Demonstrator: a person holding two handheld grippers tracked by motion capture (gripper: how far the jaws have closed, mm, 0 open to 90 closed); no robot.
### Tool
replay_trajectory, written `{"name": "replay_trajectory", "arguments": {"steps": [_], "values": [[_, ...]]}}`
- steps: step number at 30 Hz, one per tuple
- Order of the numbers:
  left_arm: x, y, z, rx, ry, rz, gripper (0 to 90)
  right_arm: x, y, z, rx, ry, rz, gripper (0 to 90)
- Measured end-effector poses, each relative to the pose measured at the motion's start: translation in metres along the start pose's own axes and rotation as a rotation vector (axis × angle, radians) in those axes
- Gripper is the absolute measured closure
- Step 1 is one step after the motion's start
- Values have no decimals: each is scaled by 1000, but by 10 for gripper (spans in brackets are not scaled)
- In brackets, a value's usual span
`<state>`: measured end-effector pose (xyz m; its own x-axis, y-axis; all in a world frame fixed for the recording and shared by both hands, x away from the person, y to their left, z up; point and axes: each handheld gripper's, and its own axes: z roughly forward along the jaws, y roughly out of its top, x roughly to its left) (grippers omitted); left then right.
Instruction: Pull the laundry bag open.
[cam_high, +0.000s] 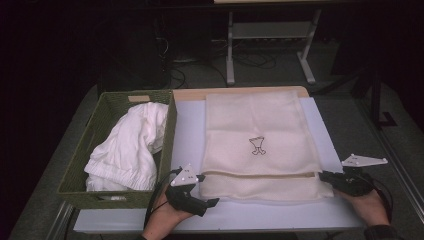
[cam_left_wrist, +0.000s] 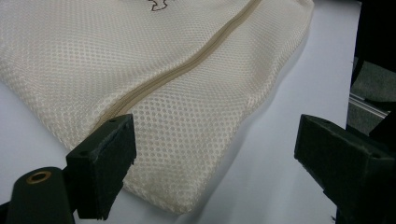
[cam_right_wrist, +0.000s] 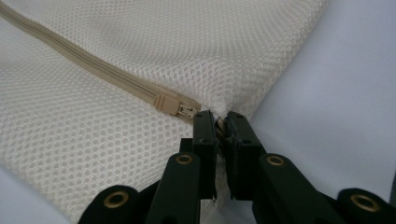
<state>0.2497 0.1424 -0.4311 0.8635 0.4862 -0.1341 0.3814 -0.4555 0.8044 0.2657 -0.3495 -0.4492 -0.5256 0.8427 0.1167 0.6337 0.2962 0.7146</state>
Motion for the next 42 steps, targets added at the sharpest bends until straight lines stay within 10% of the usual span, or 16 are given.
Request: {"name": "replay_trajectory", "arguments": {"steps": [17,42], "values": [[6,18,12,-11,-28,-26,131,11,10,-4,-50,95,-25,832],[-5,55,62,2,-120,21,141,29,20,-7,-70,115,-85,829]]}}
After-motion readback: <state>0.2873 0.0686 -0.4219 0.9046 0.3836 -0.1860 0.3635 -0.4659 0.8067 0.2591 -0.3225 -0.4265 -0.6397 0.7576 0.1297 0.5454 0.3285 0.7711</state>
